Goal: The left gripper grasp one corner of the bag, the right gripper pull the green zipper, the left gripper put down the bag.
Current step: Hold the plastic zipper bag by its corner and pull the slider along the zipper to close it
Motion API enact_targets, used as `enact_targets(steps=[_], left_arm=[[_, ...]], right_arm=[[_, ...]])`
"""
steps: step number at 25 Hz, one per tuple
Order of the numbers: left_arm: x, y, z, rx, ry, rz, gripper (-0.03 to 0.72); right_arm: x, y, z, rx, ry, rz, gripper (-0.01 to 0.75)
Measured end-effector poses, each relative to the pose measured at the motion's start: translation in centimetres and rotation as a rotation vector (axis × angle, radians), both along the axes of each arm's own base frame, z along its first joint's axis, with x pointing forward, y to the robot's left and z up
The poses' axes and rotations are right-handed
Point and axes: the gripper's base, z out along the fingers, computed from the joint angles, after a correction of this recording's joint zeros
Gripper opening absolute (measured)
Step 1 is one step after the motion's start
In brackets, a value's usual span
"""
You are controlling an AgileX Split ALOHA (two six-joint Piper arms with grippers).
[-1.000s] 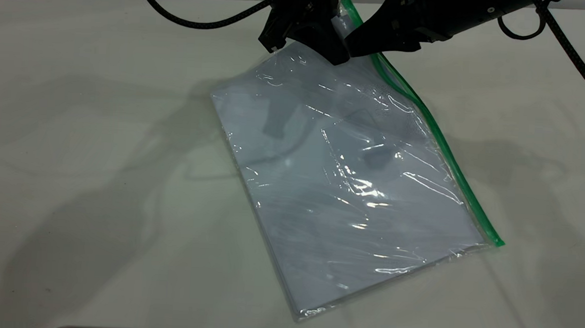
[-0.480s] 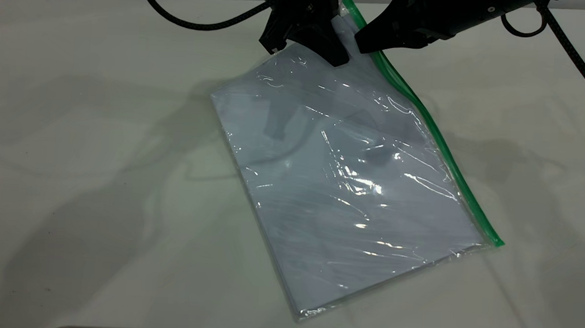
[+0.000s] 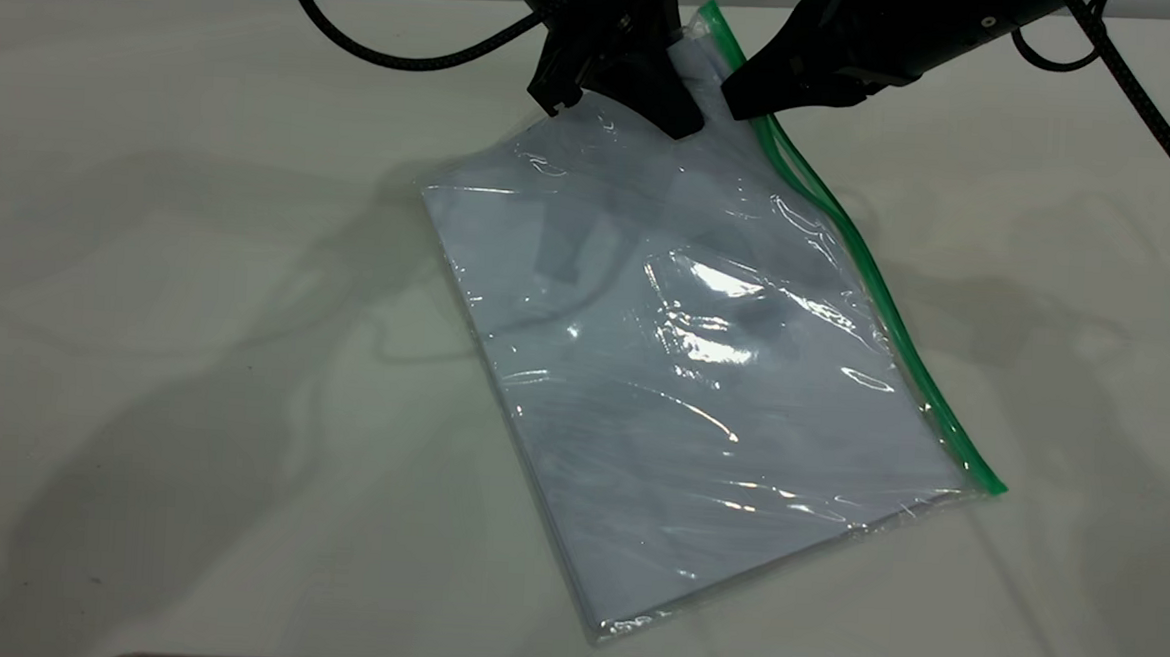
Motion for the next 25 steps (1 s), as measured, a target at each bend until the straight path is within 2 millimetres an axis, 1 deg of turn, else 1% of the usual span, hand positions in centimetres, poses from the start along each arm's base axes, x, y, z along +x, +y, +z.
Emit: enact_targets(steps=[9, 25], left_arm=[[0.1, 0.2, 0.1, -0.012, 0.017, 0.012, 0.053], [0.6, 1.1, 0.4, -0.052, 0.066, 0.059, 0.053]], right_arm=[[-0.1, 0.0, -0.2, -0.046, 0.006, 0.008, 0.036], [0.1, -0.1, -0.2, -0.075, -0.012, -0.003, 0.049]])
